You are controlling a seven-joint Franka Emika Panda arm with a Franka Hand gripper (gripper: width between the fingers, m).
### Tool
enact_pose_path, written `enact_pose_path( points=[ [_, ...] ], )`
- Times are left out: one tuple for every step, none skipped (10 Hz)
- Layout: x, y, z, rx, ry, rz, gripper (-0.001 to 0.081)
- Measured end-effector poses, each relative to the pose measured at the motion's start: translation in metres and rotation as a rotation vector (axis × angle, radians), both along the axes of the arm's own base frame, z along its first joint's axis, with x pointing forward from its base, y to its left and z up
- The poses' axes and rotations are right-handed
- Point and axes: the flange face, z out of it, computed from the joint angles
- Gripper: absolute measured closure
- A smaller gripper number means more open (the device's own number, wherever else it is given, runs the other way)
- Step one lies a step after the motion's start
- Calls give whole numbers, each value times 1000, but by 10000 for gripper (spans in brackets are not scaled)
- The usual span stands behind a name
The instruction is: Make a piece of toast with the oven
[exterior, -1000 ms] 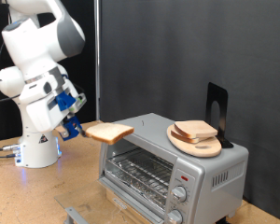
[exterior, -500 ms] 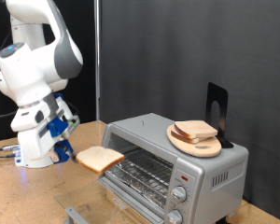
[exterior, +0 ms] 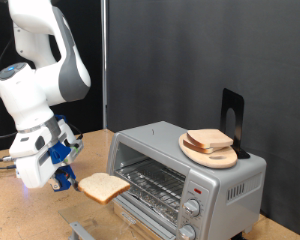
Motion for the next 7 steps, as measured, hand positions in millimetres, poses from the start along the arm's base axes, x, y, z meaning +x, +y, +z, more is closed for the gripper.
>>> enact_pose_path(
  points=[
    [0, 5, 0, 2, 29, 45, 417],
    [3, 10, 2, 1, 47, 85, 417],
    [8, 16, 5, -3, 44, 112, 417],
    [15, 23, 7, -12, 34, 150, 417],
    [24, 31, 9, -37, 20, 189, 417],
    [33, 41, 11, -72, 9, 235, 417],
    [41, 53, 10, -100, 1, 278, 417]
  ],
)
